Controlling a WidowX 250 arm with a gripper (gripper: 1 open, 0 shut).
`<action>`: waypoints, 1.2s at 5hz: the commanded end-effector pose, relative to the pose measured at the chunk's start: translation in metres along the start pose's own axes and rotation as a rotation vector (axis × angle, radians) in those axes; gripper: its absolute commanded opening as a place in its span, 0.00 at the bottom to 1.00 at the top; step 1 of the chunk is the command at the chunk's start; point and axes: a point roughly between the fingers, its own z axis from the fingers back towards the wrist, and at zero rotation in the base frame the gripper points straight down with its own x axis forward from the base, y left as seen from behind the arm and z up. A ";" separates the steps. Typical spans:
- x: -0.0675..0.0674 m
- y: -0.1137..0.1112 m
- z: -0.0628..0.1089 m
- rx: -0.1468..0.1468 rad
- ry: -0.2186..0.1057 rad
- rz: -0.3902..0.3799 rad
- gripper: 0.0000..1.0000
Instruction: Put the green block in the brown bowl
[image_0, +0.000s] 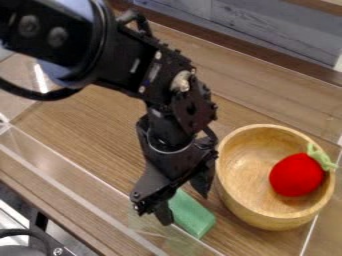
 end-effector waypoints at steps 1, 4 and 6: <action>0.007 -0.002 -0.013 -0.020 -0.022 -0.026 1.00; 0.030 -0.002 0.017 -0.035 0.010 0.102 0.00; 0.046 -0.031 0.059 -0.043 0.082 0.196 0.00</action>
